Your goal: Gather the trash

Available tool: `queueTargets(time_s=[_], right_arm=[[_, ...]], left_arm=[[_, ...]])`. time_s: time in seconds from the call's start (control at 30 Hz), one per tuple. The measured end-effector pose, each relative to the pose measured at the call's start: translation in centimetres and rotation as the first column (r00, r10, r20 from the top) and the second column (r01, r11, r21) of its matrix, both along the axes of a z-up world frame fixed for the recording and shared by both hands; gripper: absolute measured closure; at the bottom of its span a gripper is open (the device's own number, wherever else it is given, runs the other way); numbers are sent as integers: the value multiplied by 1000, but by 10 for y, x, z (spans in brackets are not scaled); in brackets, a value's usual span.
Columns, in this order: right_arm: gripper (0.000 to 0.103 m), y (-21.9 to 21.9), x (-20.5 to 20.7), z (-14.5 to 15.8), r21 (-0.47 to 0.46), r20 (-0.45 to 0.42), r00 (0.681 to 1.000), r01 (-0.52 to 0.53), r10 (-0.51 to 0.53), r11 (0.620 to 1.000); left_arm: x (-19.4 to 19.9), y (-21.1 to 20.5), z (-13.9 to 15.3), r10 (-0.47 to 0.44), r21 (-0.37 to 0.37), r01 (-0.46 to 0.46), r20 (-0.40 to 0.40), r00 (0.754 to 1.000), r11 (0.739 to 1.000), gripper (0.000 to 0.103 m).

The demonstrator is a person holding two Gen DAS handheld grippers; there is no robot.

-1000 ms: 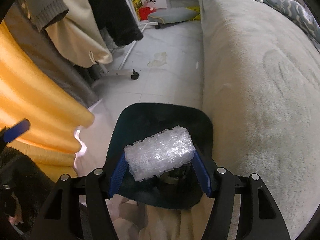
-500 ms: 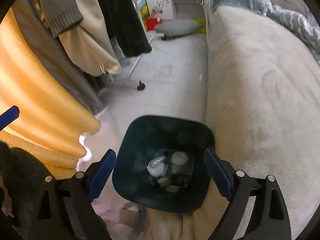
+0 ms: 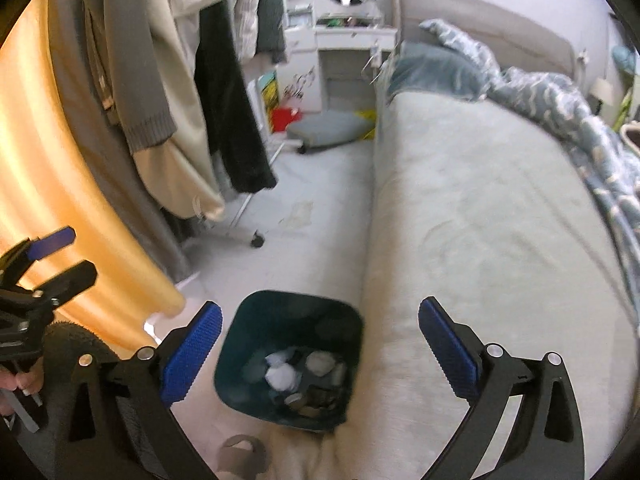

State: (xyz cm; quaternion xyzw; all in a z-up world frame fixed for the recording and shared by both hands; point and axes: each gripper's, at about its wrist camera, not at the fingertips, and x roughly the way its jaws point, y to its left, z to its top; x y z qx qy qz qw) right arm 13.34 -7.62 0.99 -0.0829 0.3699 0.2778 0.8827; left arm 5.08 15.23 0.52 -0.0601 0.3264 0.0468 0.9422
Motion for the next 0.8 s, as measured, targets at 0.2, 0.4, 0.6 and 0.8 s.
queueTargets(time_s=[0.2, 0.4, 0.6, 0.8], right_arm=[[3, -45, -16, 20, 24, 85, 993, 76, -78, 997], [3, -84, -33, 28, 34, 143, 980, 133, -137, 990], [3, -121, -52, 29, 88, 159, 964, 201, -213, 976], [3, -133, -64, 32, 87, 194, 960, 189, -203, 978]], left_arm=[[2, -15, 5, -30, 15, 29, 20, 999, 999, 3], [-1, -21, 8, -31, 25, 30, 34, 999, 999, 3], [-6, -25, 4, -43, 34, 42, 27, 999, 999, 3], [-8, -28, -3, -55, 43, 55, 18, 998, 998, 3]])
